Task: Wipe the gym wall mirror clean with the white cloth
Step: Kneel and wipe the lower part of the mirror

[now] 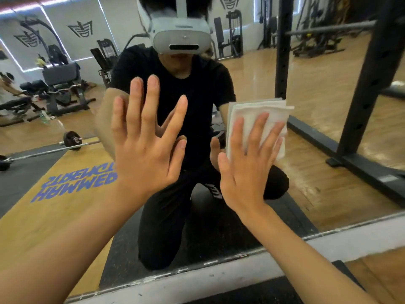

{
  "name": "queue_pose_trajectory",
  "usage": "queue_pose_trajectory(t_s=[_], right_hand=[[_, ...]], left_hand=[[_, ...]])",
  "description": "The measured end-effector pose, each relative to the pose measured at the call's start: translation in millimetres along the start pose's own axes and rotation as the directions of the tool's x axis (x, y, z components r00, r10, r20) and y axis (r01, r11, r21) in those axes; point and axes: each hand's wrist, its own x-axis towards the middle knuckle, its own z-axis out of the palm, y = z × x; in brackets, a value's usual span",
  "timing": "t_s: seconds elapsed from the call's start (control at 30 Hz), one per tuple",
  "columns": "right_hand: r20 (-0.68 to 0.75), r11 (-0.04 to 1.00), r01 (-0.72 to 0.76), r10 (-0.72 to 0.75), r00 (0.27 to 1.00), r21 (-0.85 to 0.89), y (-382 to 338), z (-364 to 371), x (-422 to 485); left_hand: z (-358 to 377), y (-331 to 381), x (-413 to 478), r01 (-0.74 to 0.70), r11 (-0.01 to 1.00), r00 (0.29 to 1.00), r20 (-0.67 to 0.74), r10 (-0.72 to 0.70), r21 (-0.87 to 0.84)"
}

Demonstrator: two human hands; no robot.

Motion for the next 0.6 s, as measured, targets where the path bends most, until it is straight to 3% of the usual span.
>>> queue_pose_trajectory(t_s=[0.13, 0.3, 0.43, 0.6], right_hand=[[0.016, 0.994, 0.085, -0.084, 0.996, -0.071, 32.9, 5.9, -28.3], [0.210, 0.967, 0.150, -0.106, 0.972, -0.205, 100.1, 17.1, -118.8], [0.147, 0.928, 0.305, -0.278, 0.949, -0.212, 80.2, -3.9, -44.4], [-0.017, 0.946, 0.263, -0.271, 0.963, -0.187, 4.0, -34.7, 85.8]], left_hand=[[0.4, -0.6, 0.7, -0.011, 1.000, 1.000, -0.006, 0.011, 0.006], [2.9, -0.2, 0.0, -0.013, 1.000, 1.000, -0.014, 0.013, 0.019], [2.4, 0.3, -0.7, 0.003, 1.000, 1.000, -0.009, -0.003, 0.007], [0.7, 1.4, -1.6, 0.001, 1.000, 1.000, -0.001, -0.001, -0.007]])
